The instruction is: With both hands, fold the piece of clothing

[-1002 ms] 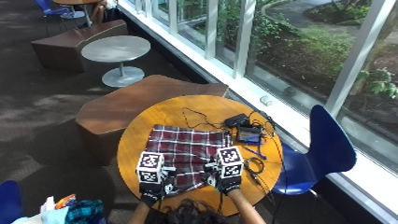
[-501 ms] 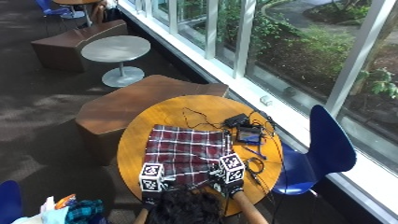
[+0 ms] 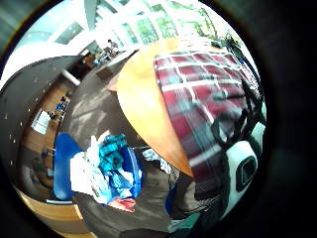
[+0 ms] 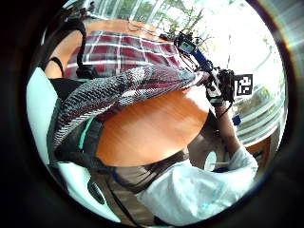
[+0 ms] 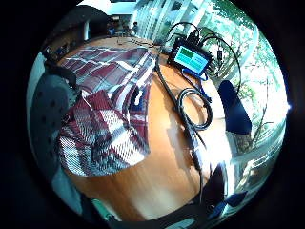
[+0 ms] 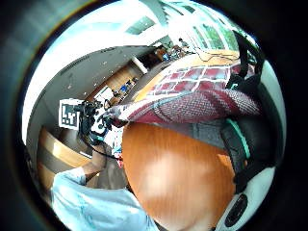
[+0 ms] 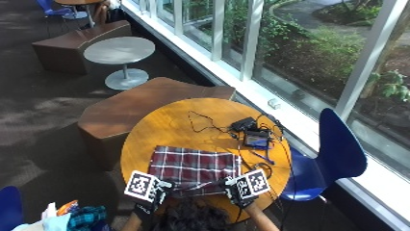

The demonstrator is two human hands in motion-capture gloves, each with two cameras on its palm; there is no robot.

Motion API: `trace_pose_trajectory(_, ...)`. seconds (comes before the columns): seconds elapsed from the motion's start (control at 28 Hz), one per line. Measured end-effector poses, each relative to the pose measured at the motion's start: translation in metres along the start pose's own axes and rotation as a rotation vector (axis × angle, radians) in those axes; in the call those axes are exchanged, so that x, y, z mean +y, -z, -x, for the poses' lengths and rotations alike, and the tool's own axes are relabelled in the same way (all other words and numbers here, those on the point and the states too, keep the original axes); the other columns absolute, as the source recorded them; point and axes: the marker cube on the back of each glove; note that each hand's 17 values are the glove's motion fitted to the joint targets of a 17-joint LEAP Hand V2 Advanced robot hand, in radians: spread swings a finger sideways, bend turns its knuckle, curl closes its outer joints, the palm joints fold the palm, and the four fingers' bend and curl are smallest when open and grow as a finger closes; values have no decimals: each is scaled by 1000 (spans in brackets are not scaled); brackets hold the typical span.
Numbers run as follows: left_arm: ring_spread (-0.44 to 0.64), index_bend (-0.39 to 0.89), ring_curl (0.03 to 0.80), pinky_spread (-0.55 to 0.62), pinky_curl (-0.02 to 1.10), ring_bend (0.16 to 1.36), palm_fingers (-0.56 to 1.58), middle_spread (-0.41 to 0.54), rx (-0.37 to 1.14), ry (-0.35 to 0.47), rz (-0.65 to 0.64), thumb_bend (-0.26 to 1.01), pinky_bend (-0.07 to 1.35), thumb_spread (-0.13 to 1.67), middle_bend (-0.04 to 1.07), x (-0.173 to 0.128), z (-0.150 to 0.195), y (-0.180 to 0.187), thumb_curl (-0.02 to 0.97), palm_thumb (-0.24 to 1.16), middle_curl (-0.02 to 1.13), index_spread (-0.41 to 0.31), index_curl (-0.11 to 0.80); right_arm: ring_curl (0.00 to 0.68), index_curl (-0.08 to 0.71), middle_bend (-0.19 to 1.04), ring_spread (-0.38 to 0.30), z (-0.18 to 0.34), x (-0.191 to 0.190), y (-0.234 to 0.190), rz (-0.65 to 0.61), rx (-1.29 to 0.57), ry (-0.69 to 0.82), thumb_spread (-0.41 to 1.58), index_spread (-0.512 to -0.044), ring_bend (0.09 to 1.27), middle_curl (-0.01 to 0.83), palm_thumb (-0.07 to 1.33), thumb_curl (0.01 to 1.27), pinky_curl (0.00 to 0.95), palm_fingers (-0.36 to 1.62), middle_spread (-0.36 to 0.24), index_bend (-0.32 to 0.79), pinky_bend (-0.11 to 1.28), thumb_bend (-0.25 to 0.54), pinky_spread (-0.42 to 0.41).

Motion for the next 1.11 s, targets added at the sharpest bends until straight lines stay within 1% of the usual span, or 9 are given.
trace_pose_trajectory(0.11, -329, 164, 362, -296, 360, 705, 1514, -325, -26, -107, 32, 107, 686, 1266, 567, -1, 3, 27, 286, 513, 463, -303, 310, 420, 342, 608, -188, 13, 3, 24, 9, -18, 17, 1369, -318, 837, 438, 713, 286, 252, 1463, -204, 124, 493, 255, -142)
trace_pose_trajectory(0.29, -363, 195, 424, -341, 410, 833, 1511, -365, -74, -180, 198, 90, 746, 1269, 694, -37, 14, 38, 285, 523, 521, -333, 341, 489, 365, 749, -192, 12, -32, 36, 107, -8, -32, 1411, -305, 945, 507, 678, 266, 341, 1518, -199, 199, 632, 234, -196)
trace_pose_trajectory(0.5, -381, 237, 465, -364, 450, 900, 1464, -380, -123, -131, 438, 64, 801, 1275, 781, -127, 42, -33, 281, 520, 565, -357, 385, 536, 415, 861, -192, -18, -109, -24, 391, 115, -140, 1426, -297, 1007, 569, 661, 257, 403, 1475, -193, 293, 704, 212, -229)
trace_pose_trajectory(0.72, -384, 279, 491, -376, 479, 945, 1428, -389, -96, -91, 594, 44, 834, 1278, 832, -149, 64, -116, 279, 528, 592, -368, 424, 569, 451, 920, -189, -38, -132, -98, 535, 226, -147, 1439, -286, 1053, 610, 657, 254, 443, 1420, -184, 342, 759, 197, -236)
trace_pose_trajectory(0.93, -381, 311, 508, -380, 501, 976, 1400, -386, -69, -21, 467, 24, 856, 1286, 852, -140, 68, -114, 277, 527, 606, -371, 455, 592, 477, 929, -187, -44, -123, -93, 471, 241, -170, 1457, -277, 1084, 635, 663, 252, 473, 1358, -180, 368, 804, 192, -244)
trace_pose_trajectory(0.97, -378, 244, 512, -381, 504, 992, 1340, -384, -92, -3, 417, 23, 866, 1284, 842, -136, 68, -106, 278, 535, 603, -355, 439, 589, 465, 894, -187, -46, -115, -85, 421, 232, -204, 1460, -278, 1075, 625, 661, 253, 477, 1293, -179, 325, 823, 189, -247)
trace_pose_trajectory(1.0, -372, 117, 510, -360, 489, 1008, 1137, -369, -118, 13, 365, 7, 827, 1261, 793, -130, 67, -98, 280, 520, 585, -316, 408, 569, 435, 823, -190, -47, -105, -74, 354, 219, -253, 1457, -275, 1030, 598, 660, 255, 475, 1102, -185, 207, 839, 186, -250)
trace_pose_trajectory(1.04, -353, 84, 488, -304, 477, 952, 874, -346, -139, 26, 314, -6, 768, 1246, 716, -122, 65, -90, 278, 509, 565, -278, 397, 531, 458, 739, -190, -47, -92, -60, 277, 204, -314, 1448, -280, 916, 565, 657, 259, 430, 786, -181, 246, 695, 179, -167)
trace_pose_trajectory(1.11, -294, 119, 507, -219, 516, 855, 533, -287, -156, 46, 221, -18, 763, 1224, 629, -101, 60, -78, 281, 499, 582, -231, 410, 543, 497, 679, -167, -44, -63, -30, 140, 181, -454, 1416, -284, 838, 553, 654, 269, 478, 685, -175, 295, 680, 162, -126)
